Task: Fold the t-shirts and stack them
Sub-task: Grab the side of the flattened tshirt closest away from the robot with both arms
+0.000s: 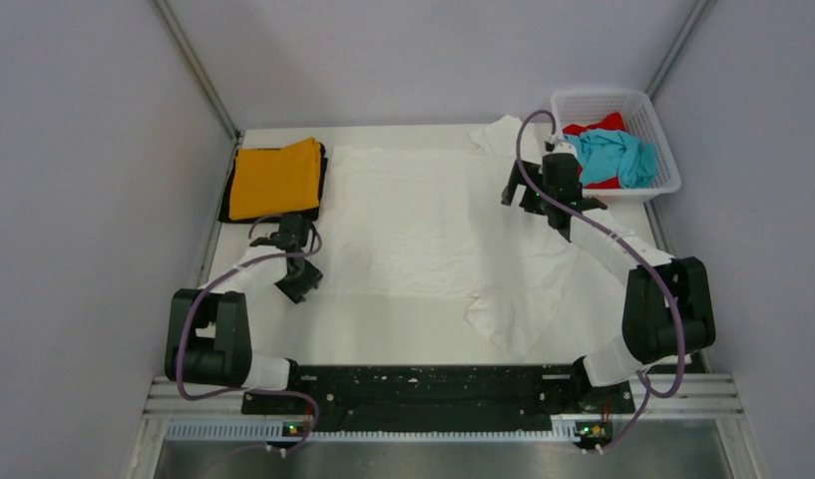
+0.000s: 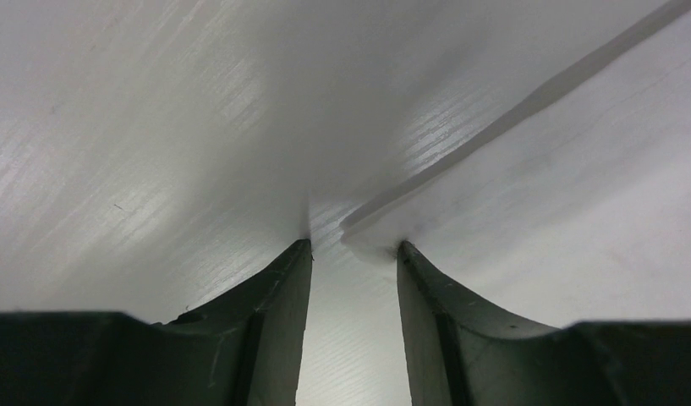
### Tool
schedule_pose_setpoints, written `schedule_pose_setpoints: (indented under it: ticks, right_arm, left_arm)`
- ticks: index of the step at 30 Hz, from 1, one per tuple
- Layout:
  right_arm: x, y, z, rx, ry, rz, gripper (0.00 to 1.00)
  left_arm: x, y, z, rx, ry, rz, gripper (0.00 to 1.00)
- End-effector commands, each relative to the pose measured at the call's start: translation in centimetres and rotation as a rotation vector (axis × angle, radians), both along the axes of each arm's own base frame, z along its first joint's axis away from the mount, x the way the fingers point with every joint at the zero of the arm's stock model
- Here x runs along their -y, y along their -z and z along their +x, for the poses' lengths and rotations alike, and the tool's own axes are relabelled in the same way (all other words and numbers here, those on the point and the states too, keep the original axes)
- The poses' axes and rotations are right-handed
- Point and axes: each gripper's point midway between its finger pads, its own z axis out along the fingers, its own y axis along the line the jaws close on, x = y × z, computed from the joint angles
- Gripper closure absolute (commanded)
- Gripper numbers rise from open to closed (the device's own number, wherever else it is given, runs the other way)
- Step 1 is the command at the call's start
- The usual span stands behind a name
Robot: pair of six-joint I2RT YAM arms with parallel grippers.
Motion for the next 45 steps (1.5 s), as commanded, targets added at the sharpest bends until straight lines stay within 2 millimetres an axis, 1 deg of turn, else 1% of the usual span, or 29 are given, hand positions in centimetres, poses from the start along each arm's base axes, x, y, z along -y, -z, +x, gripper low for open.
schedule_pose_setpoints:
  ticks: [1,4,8,10,12,14,17,19,22,24,26,27,29,30,31,33,35,37,39,41,43,45]
  right_arm:
    - [0.5,-1.3,-0.3,0.032,0.029,0.002,0.01]
    - [0.7,-1.1,-0.6,0.027,0.032,-0.002,0.01]
    - [1.1,-1.0,-1.1,0.025,0.049,-0.014,0.01]
    - [1.4,-0.9,-1.4,0.015,0.06,-0.023,0.01]
    - [1.5,-0.7,-1.8,0.001,0.059,-0.026,0.01]
    - [1.5,-0.5,-2.3,-0.011,0.057,-0.021,0.01]
    - [1.6,0.1,-3.4,-0.043,0.059,-0.02,0.02]
    - [1.4,0.3,-4.3,-0.07,0.052,-0.024,0.02]
    - [0.5,0.7,-6.1,-0.132,0.005,-0.073,0.02]
    - [-0.4,1.3,-8.0,-0.187,-0.036,-0.129,0.02]
    - [-1.2,2.1,-10.3,-0.25,-0.082,-0.168,0.02]
    - [-1.9,2.7,-11.8,-0.287,-0.117,-0.19,0.02]
    - [-2.6,3.5,-14.7,-0.352,-0.169,-0.23,0.02]
    - [-3.0,4.0,-16.3,-0.39,-0.211,-0.249,0.05]
    - [-3.1,4.4,-18.0,-0.431,-0.248,-0.265,0.06]
    - [-2.6,5.4,-21.7,-0.539,-0.287,-0.291,0.08]
    - [-2.4,5.8,-24.6,-0.606,-0.307,-0.292,0.09]
    - [-3.3,6.1,-27.1,-0.657,-0.342,-0.235,0.12]
    - [-4.1,6.8,-29.1,-0.694,-0.359,-0.185,0.15]
    - [-4.2,8.0,-31.0,-0.743,-0.379,-0.174,0.18]
    - [-4.6,8.9,-32.2,-0.781,-0.408,-0.155,0.26]
    - [-4.9,9.7,-32.8,-0.791,-0.421,-0.15,0.31]
  left_arm:
    - [0.0,1.0,-0.3,-0.038,-0.015,-0.007,0.54]
    - [-0.1,1.3,-0.4,-0.057,-0.01,0.005,0.58]
    - [0.3,1.6,0.0,-0.063,0.001,-0.018,0.63]
    - [0.5,1.6,0.2,-0.057,0.006,-0.027,0.71]
    - [0.5,1.8,0.3,-0.058,0.012,-0.026,0.76]
    - [0.6,1.9,0.5,-0.06,0.016,-0.027,0.84]
    - [0.6,1.9,0.9,-0.062,0.021,-0.029,1.0]
    - [0.7,1.9,1.0,-0.058,0.028,-0.031,1.0]
    - [0.7,1.8,1.0,-0.057,0.037,-0.029,1.0]
    - [0.5,1.6,0.9,-0.051,0.035,-0.022,1.0]
    - [0.4,1.4,0.9,-0.046,0.034,-0.018,1.0]
    - [0.4,1.3,0.9,-0.04,0.033,-0.017,1.0]
    - [0.4,1.2,0.9,-0.033,0.032,-0.015,1.0]
    - [0.4,1.2,0.9,-0.035,0.032,-0.014,1.0]
    - [0.3,1.2,0.9,-0.033,0.031,-0.013,1.0]
    - [0.3,1.2,0.8,-0.035,0.032,-0.012,1.0]
    - [0.3,1.3,0.8,-0.038,0.034,-0.011,1.0]
    - [0.3,1.3,0.7,-0.041,0.033,-0.012,1.0]
    - [0.4,1.3,0.6,-0.042,0.032,-0.017,1.0]
    - [0.5,1.4,0.5,-0.043,0.034,-0.021,1.0]
    - [0.5,1.5,0.5,-0.045,0.033,-0.025,1.0]
    - [0.6,1.6,0.4,-0.05,0.034,-0.029,1.0]
